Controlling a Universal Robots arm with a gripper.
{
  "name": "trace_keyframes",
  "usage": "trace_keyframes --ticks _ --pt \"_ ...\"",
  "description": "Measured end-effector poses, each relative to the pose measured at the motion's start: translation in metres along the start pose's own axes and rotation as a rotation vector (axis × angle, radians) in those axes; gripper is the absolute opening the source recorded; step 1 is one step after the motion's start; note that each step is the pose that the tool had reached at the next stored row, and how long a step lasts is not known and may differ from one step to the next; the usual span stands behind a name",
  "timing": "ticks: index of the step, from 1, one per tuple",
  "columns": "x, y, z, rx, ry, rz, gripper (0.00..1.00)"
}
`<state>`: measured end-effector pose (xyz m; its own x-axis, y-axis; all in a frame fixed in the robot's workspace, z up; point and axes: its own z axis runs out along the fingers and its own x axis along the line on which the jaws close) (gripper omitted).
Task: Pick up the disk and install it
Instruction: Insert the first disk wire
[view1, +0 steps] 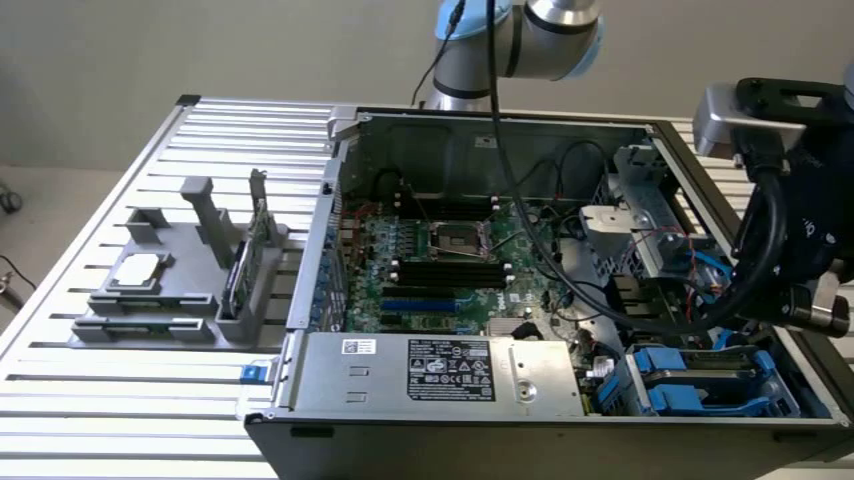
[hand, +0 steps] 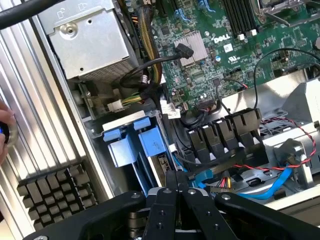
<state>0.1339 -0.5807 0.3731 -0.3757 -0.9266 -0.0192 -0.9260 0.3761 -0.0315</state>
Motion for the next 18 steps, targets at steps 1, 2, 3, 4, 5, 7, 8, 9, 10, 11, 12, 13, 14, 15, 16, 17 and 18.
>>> trace_keyframes --ticks 1,2,3,4,5,7,8,9,10,11,12,13,14,15,16,17,18 --pt "0.0 0.0 0.0003 -0.0005 -0.0016 0.014 0.11" --pt "0.0 0.0 0.0006 -0.001 -0.0031 0.028 0.11" --pt "0.0 0.0 0.0009 -0.0015 -0.0046 0.043 0.11" --pt "0.0 0.0 0.0012 -0.002 -0.0059 0.058 0.11" --pt "0.0 0.0 0.0016 -0.0025 -0.0075 0.073 0.11" --pt "0.0 0.0 0.0023 -0.0034 -0.0102 0.102 0.11" --pt "0.0001 0.0001 0.0027 -0.0039 -0.0116 0.117 0.11" --pt "0.0001 0.0001 0.003 -0.0043 -0.013 0.132 0.11" --pt "0.0001 0.0001 0.0034 -0.0048 -0.0143 0.146 0.11" --pt "0.0001 0.0001 0.0038 -0.0053 -0.0157 0.161 0.11" --pt "0.0001 0.0001 0.0041 -0.0057 -0.0169 0.175 0.11" --pt "0.0001 0.0001 0.0044 -0.0061 -0.0182 0.19 0.11" --pt "0.0001 0.0001 0.0048 -0.0065 -0.0195 0.205 0.11" --pt "0.0001 0.0002 0.0053 -0.007 -0.021 0.219 0.11" --pt "0.0001 0.0002 0.0056 -0.0074 -0.0223 0.235 0.11" --pt "0.0001 0.0002 0.006 -0.0078 -0.0236 0.25 0.11" --pt "0.0001 0.0002 0.0064 -0.0082 -0.025 0.265 0.11"
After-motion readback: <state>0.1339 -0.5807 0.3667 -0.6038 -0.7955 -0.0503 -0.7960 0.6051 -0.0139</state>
